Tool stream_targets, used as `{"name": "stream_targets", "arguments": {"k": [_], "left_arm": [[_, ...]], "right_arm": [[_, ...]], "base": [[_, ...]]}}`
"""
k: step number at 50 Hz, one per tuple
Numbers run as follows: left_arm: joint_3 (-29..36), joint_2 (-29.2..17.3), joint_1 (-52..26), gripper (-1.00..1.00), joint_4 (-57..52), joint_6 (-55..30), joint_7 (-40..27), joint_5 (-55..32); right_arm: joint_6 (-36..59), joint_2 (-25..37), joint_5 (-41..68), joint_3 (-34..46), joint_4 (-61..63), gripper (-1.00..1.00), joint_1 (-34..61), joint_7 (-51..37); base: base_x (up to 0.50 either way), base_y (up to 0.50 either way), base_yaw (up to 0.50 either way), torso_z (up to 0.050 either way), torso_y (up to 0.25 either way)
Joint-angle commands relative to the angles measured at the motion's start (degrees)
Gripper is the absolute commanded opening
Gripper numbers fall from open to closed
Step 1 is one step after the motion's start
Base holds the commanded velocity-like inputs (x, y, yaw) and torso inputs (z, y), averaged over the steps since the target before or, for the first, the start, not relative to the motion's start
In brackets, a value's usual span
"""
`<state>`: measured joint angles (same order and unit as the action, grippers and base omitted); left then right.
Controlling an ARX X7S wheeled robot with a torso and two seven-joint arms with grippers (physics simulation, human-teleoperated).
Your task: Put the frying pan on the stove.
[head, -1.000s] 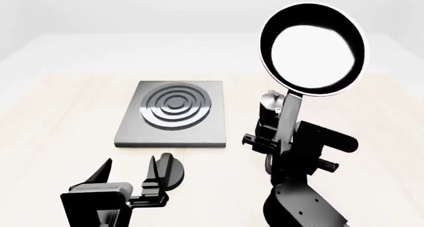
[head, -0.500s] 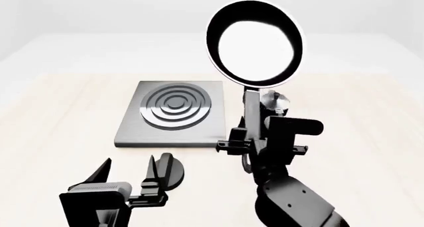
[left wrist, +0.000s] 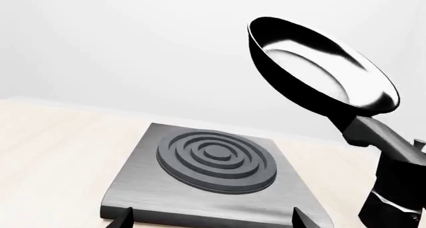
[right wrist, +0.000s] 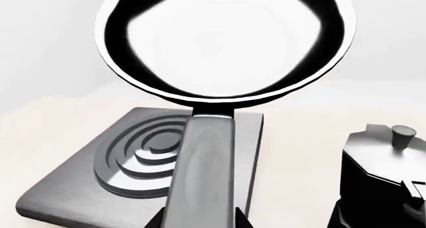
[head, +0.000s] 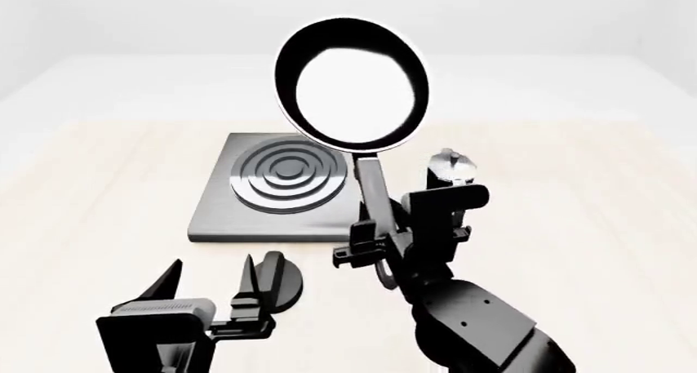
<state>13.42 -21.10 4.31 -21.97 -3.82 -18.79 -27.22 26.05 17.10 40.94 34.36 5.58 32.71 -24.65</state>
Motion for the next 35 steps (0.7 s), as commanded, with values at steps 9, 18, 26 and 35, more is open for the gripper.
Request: {"name": "stream_targets", "arguments": {"k": [9, 18, 26, 35], "left_arm": [[0.04, -0.26, -0.03, 1.00, -0.05, 0.19, -0.25, -0.29], [0.12, -0.39, 0.00, 1.00, -0.12, 0.26, -0.32, -0.42], [0.11, -0.52, -0.05, 1.00, -0.18, 0.21, -0.43, -0.70], [0.12, -0.72, 0.01, 1.00, -0.46, 0.25, -0.54, -0.88]], "right_arm": [[4.33, 1.54, -3.94, 3.33, -1.42, -1.00, 7.26, 6.15], [9.46, 1.34, -3.53, 5.03, -4.38, -1.00, 12.37, 7.88], [12.53, 0.51, -2.74, 6.47, -7.53, -1.00, 15.60, 10.34], [14.12, -1.14, -1.89, 7.20, -10.39, -1.00, 18.48, 12.47]], "base": [[0.00, 0.00, 0.00, 0.000, 0.002], [0.00, 0.00, 0.00, 0.000, 0.002], [0.00, 0.00, 0.00, 0.001, 0.001], [0.00, 0.00, 0.00, 0.000, 0.002]]}}
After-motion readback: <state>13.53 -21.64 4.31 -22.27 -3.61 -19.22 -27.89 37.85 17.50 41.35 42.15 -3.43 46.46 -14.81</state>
